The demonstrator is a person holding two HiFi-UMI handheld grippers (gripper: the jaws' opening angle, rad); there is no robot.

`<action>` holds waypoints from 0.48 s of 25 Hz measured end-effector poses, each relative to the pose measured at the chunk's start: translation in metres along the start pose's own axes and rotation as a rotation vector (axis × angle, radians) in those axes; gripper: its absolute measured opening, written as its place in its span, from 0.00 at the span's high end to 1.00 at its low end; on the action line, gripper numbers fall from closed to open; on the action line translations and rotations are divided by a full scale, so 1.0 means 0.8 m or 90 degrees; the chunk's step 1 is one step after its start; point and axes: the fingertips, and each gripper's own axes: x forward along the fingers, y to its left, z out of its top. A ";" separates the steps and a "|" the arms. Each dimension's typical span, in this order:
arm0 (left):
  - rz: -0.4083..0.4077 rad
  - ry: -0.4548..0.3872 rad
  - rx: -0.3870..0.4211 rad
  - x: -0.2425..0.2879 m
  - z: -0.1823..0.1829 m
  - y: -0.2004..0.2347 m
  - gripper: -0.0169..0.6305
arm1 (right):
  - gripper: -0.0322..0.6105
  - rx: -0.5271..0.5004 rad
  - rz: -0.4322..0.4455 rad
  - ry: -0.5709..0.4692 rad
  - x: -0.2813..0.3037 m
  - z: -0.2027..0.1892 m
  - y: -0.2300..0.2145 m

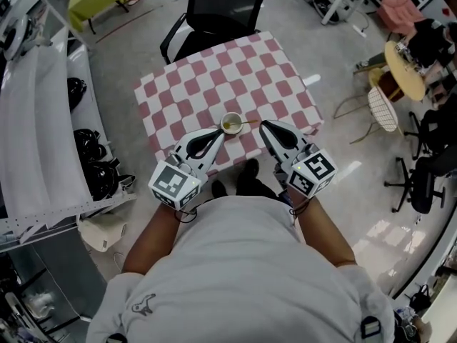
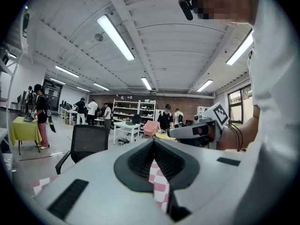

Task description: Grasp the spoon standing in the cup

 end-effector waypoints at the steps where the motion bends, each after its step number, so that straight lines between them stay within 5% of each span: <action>1: -0.003 0.003 -0.002 0.002 -0.003 0.002 0.96 | 0.90 0.003 0.002 0.006 0.002 -0.003 -0.003; 12: 0.012 -0.001 -0.015 0.030 -0.022 0.027 0.96 | 0.89 0.023 0.016 0.079 0.025 -0.044 -0.057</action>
